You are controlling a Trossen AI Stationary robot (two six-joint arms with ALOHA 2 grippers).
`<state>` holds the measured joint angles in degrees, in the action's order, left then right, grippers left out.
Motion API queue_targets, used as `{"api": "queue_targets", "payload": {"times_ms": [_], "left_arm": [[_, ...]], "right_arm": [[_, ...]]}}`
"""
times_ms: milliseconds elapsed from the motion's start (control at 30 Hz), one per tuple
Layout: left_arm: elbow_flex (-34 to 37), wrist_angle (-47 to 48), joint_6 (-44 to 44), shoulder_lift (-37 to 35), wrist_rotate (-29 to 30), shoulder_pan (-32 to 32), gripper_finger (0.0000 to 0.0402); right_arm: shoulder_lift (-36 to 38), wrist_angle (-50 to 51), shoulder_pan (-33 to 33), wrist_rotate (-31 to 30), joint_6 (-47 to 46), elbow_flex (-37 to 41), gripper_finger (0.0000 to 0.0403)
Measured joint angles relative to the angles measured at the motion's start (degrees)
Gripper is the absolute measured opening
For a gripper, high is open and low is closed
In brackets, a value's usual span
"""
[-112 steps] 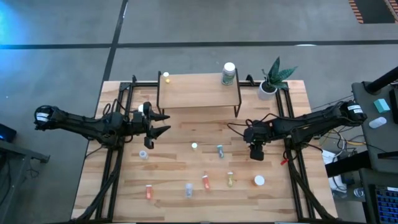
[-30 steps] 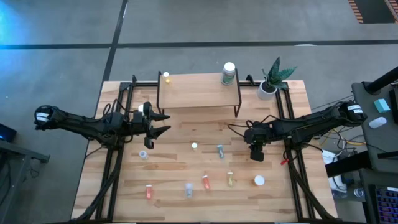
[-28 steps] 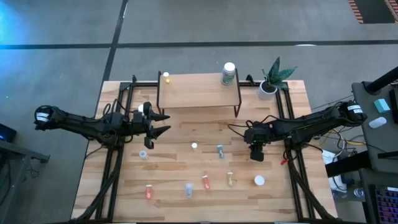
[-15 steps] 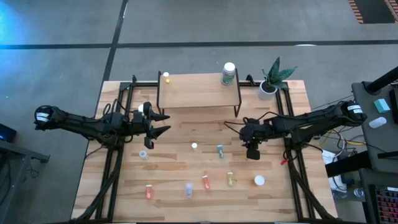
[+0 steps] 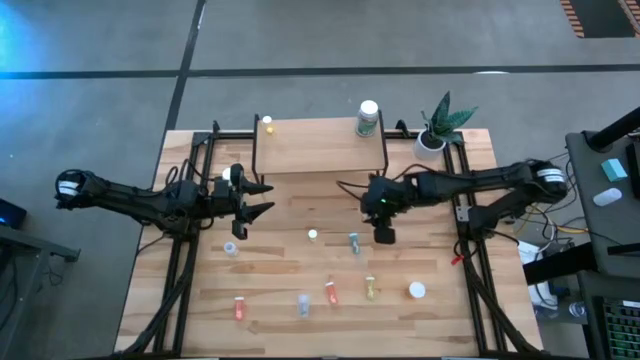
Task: Pick and place medicine bottles onto shelf by color
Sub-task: Put the yellow pill bottle on the shelf
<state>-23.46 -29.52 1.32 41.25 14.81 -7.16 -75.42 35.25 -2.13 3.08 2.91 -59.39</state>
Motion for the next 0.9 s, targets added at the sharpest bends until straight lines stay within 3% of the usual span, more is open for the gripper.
{"api": "queue_targets", "payload": {"times_ms": [167, 900], "left_arm": [[0.1, 0.7, 1.4, 0.0, -0.4, 0.0, 0.018], [0.1, 3.4, -0.8, -0.9, 1.0, 0.0, 0.018]], "right_arm": [[-5.4, -0.2, -3.2, 6.1, 4.7, -7.7, 0.0116], [-20.3, -1.4, -19.3, 15.7, 16.8, -34.7, 0.0116]]}}
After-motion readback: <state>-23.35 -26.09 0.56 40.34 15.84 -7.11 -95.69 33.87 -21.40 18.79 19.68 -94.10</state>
